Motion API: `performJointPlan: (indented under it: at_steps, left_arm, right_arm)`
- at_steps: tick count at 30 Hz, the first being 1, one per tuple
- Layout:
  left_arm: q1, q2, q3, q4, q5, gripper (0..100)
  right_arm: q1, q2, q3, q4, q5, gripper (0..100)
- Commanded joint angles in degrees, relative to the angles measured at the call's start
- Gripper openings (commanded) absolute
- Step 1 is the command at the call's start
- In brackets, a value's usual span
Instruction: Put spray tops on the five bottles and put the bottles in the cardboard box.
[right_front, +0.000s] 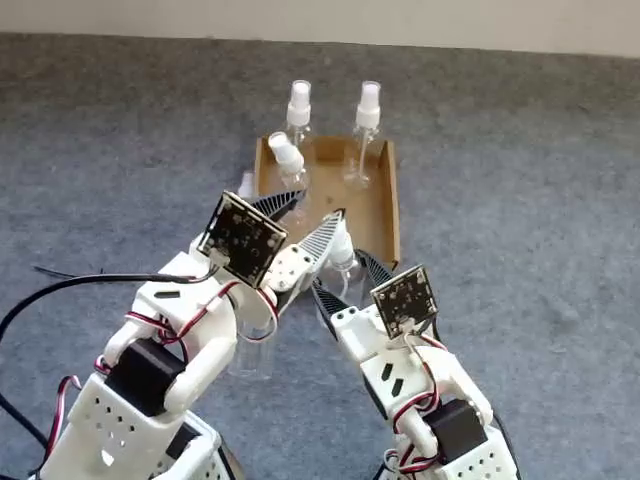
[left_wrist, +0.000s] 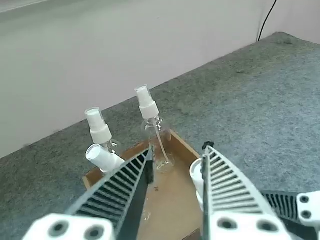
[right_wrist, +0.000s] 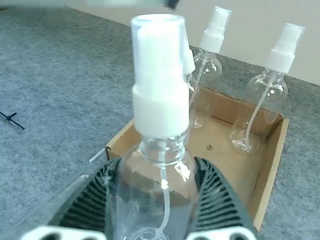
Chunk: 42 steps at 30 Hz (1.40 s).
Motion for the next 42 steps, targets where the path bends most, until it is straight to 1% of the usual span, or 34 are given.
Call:
performJointPlan:
  at_steps: [1,5,7,11,14,17,19,23,26,30,32,35,38,42]
  left_arm:
    - [0.31,0.4,1.63,-0.09,-3.69,15]
    - [2.07,4.09,2.07,-0.18,-3.69,15]
    - [3.03,6.9,2.07,-1.76,-3.69,15]
    - [2.77,10.42,-0.92,-3.16,-5.36,15]
    - [2.68,9.98,-5.05,-1.58,-7.12,15]
    - [2.15,8.13,-8.92,2.9,-10.81,15]
    - [-0.48,5.76,-10.33,5.01,-12.84,15]
    - [-7.78,-0.66,-9.63,5.54,-12.75,15]
    - [-12.26,-5.23,-6.46,5.54,-12.75,15]
    - [-18.15,-10.42,1.63,5.54,-12.75,15]
    - [-22.99,-12.44,6.2,5.54,-12.66,15]
    - [-29.93,-14.9,12.88,5.54,-11.69,15]
    - [-36.0,-17.19,19.3,5.54,-8.88,15]
    - [-42.07,-21.32,28.62,5.36,-8.97,15]
  right_arm:
    - [0.04,-0.66,-0.4,-1.1,-0.53,0.3]
    - [-0.13,-0.66,-0.4,-1.1,-0.53,0.3]
    - [-0.13,-0.66,-0.4,-1.01,-0.18,0.3]
    - [-0.04,-0.66,-0.4,-1.01,-0.09,0.3]
    - [-0.04,-0.66,-0.22,-1.01,-0.09,0.3]
    - [0.13,-0.66,-0.57,-1.1,-0.09,0.3]
    - [0.13,-0.66,-0.57,-1.27,-0.09,0.3]
    - [1.19,-0.66,-0.75,-1.45,-0.09,0.3]
    - [3.38,-0.04,-2.42,-4.26,-0.09,0.3]
    - [5.58,2.24,-6.02,-7.96,-0.09,0.3]
    - [6.29,7.52,-9.8,-9.19,-0.09,0.3]
    - [7.69,19.38,-17.19,-13.05,-0.09,0.3]
    - [8.84,32.48,-24.4,-20.0,-0.09,0.3]
    - [10.42,47.43,-30.9,-28.88,-0.09,0.3]
